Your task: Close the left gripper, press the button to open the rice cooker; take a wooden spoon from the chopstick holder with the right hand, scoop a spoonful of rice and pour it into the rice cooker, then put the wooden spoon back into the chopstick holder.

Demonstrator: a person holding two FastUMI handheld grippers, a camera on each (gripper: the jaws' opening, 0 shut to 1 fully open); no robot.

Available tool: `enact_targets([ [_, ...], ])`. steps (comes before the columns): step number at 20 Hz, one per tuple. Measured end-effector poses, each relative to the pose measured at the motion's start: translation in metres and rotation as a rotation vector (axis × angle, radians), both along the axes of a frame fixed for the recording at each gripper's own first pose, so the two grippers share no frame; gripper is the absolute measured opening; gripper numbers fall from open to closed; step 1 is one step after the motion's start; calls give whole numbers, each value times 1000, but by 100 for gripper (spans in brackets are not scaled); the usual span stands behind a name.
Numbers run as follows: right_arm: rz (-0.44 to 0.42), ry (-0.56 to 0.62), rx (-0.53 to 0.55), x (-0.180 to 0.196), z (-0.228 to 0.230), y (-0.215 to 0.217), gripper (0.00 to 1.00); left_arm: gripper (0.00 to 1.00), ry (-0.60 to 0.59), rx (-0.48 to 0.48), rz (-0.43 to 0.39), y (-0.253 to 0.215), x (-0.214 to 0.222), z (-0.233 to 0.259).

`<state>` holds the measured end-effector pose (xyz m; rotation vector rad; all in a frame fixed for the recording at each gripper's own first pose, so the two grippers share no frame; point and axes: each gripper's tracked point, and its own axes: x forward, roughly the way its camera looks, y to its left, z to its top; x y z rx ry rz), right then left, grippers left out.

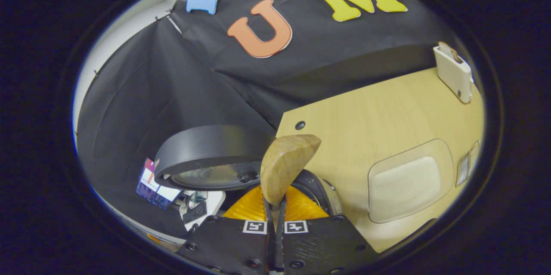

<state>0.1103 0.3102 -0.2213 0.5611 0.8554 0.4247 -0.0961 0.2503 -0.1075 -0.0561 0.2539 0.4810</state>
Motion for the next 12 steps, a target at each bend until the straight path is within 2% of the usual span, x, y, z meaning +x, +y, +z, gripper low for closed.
enact_targets([
  [4, 12, -79, -54, -2, 8, 4, 0, 98, -3, 11, 9, 1, -8, 3],
  [8, 13, -95, -69, -2, 7, 7, 0, 98, 0, 10, 20, 4, -13, 3],
  [12, 36, -159, -121, -3, 9, 7, 0, 98, 0, 4, 25, 5, -16, 2],
])
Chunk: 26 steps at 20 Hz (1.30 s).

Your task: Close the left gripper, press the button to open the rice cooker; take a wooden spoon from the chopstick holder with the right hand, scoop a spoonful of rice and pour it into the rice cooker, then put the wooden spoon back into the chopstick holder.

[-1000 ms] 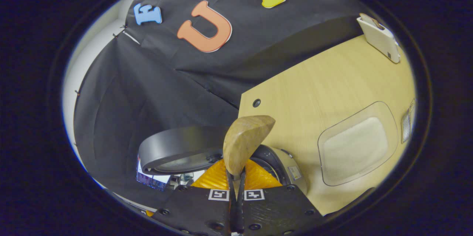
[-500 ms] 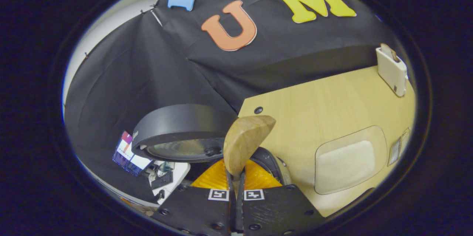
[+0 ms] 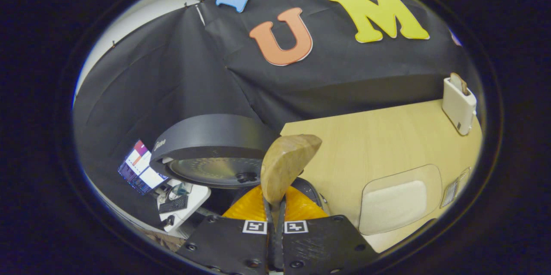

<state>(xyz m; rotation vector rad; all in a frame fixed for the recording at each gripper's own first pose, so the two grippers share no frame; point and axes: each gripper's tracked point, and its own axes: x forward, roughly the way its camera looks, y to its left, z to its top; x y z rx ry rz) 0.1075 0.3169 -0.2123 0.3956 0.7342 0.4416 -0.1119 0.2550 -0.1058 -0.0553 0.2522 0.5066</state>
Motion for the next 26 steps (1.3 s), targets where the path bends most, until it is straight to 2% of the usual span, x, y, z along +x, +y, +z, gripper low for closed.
enact_targets([
  [4, 42, -86, -56, -1, 9, 6, 0, 100, -3, -3, 6, 0, -1, 1],
  [6, 57, -133, -85, 0, 13, 7, 0, 98, -5, -4, 8, 0, -2, 1],
  [11, 102, -236, -161, -1, 22, 12, 0, 98, -12, -7, 15, 3, -2, 1],
  [12, 110, -257, -176, -1, 24, 14, 0, 100, -15, -9, 17, 3, -2, 2],
  [13, 119, -275, -188, -2, 27, 14, 0, 98, -16, -9, 19, 4, -2, 2],
  [22, 167, -426, -319, -3, 43, 24, 0, 98, -30, -6, 34, 12, -4, 5],
  [26, 210, -542, -397, -5, 50, 31, 0, 98, -44, -5, 37, 12, -2, 9],
])
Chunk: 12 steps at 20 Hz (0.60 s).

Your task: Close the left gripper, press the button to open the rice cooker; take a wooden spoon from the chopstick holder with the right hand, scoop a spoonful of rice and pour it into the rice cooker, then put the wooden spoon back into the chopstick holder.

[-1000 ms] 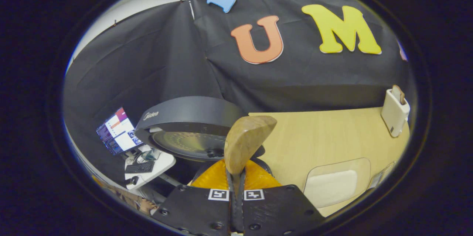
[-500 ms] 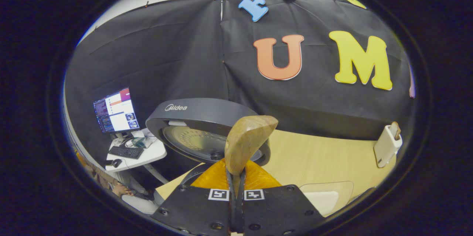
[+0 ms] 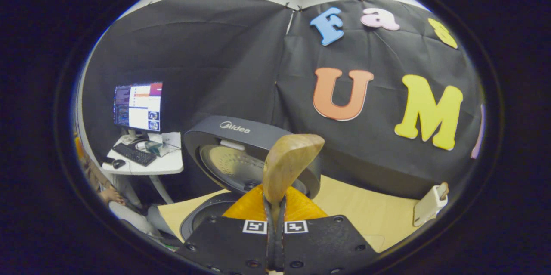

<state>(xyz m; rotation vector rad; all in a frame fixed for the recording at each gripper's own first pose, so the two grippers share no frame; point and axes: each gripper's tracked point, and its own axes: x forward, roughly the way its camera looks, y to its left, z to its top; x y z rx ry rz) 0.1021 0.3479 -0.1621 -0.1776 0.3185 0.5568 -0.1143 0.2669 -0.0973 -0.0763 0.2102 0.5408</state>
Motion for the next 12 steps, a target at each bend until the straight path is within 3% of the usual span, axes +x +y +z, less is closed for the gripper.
enact_targets([
  [4, 41, -55, -25, -6, 8, 3, 0, 98, -10, -4, 4, 1, 2, 1],
  [12, 34, -24, 9, -9, 16, 8, 0, 98, -37, 5, -5, -1, 8, 16],
])
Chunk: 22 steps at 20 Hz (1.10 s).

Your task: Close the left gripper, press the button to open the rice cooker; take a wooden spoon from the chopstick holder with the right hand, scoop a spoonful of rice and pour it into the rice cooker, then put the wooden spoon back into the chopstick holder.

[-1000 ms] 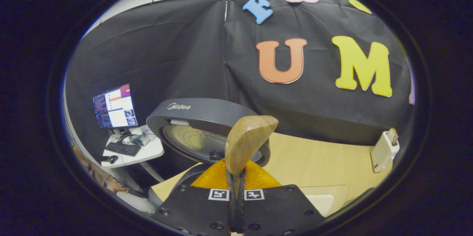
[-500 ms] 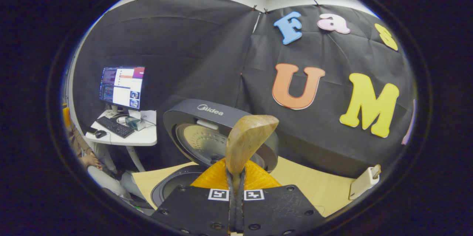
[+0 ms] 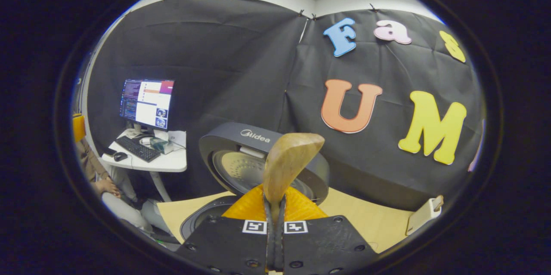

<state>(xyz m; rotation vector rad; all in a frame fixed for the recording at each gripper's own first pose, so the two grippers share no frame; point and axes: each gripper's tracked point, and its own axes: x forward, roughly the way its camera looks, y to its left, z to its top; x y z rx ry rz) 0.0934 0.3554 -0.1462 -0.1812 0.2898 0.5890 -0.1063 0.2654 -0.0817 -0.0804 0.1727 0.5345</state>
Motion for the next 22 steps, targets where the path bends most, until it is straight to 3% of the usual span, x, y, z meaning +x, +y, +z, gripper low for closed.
enact_targets([
  [7, -20, 68, 98, -7, 13, -18, 0, 98, 5, 2, -53, -19, 15, 6],
  [11, -90, 175, 216, -2, 19, -49, 0, 98, 5, 7, -113, -43, 33, 14],
  [16, -256, 297, 342, 15, 19, -130, 0, 97, -8, 14, -229, -92, 64, 22],
  [22, -442, 311, 398, 23, 26, -254, 0, 98, -35, 10, -380, -163, 104, 30],
])
